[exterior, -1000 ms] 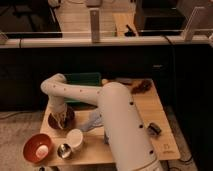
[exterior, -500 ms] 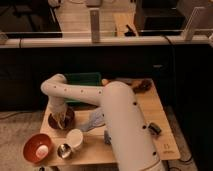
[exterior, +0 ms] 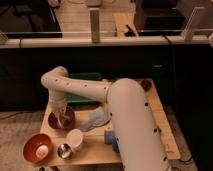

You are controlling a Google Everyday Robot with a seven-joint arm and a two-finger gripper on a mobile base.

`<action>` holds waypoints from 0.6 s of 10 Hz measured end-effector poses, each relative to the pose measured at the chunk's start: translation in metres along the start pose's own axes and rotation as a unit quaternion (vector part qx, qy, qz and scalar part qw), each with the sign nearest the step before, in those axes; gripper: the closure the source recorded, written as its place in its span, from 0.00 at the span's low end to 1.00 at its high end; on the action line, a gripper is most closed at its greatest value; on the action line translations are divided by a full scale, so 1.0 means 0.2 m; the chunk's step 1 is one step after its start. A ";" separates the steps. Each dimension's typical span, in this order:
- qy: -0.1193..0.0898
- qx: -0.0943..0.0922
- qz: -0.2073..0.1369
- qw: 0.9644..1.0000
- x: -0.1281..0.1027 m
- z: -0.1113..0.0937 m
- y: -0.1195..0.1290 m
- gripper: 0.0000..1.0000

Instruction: Place banana in paper cup

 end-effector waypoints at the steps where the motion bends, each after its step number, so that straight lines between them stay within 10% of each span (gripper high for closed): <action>1: 0.004 0.004 -0.004 1.000 -0.01 -0.03 0.01 1.00; 6: 0.044 0.005 -0.028 0.999 -0.11 -0.43 0.03 1.00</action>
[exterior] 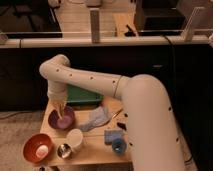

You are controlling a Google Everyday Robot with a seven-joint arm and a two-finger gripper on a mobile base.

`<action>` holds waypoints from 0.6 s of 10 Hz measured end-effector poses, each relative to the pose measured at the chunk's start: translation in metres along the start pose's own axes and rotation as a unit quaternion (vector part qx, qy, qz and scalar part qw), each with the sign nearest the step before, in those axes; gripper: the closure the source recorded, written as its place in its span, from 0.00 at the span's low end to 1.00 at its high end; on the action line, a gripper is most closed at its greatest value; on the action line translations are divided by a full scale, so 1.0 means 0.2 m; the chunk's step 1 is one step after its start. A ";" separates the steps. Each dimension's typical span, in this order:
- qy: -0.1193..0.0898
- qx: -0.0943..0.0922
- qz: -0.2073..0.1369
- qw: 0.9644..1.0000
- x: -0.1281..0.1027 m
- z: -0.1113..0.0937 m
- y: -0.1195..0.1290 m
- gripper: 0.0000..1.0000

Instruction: Place banana in paper cup

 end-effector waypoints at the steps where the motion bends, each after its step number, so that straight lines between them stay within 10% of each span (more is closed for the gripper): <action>1: 0.008 0.000 -0.006 1.000 -0.01 -0.03 0.00 1.00; 6: 0.015 0.001 -0.011 1.000 -0.02 -0.04 0.00 1.00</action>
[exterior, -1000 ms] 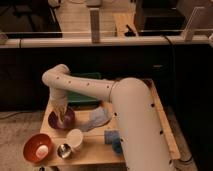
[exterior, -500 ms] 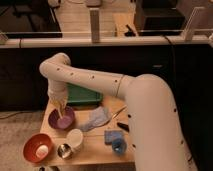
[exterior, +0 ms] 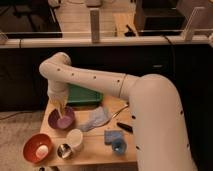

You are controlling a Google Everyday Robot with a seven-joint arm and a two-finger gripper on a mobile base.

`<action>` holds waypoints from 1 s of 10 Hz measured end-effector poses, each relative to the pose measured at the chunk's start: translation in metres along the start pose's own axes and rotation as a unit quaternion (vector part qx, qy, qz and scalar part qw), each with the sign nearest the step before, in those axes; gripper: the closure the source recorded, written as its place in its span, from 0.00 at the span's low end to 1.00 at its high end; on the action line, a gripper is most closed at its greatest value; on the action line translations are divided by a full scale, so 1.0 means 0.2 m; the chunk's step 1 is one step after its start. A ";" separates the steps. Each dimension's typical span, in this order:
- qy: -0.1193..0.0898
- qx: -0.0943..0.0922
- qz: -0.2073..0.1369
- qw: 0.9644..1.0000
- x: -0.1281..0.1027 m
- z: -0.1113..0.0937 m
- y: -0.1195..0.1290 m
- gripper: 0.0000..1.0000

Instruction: Place banana in paper cup

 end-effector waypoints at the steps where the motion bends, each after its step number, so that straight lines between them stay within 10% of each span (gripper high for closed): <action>1: 0.000 0.000 0.000 1.000 0.00 0.00 0.00 1.00; 10: -0.002 0.000 -0.001 1.000 0.00 0.01 -0.01 1.00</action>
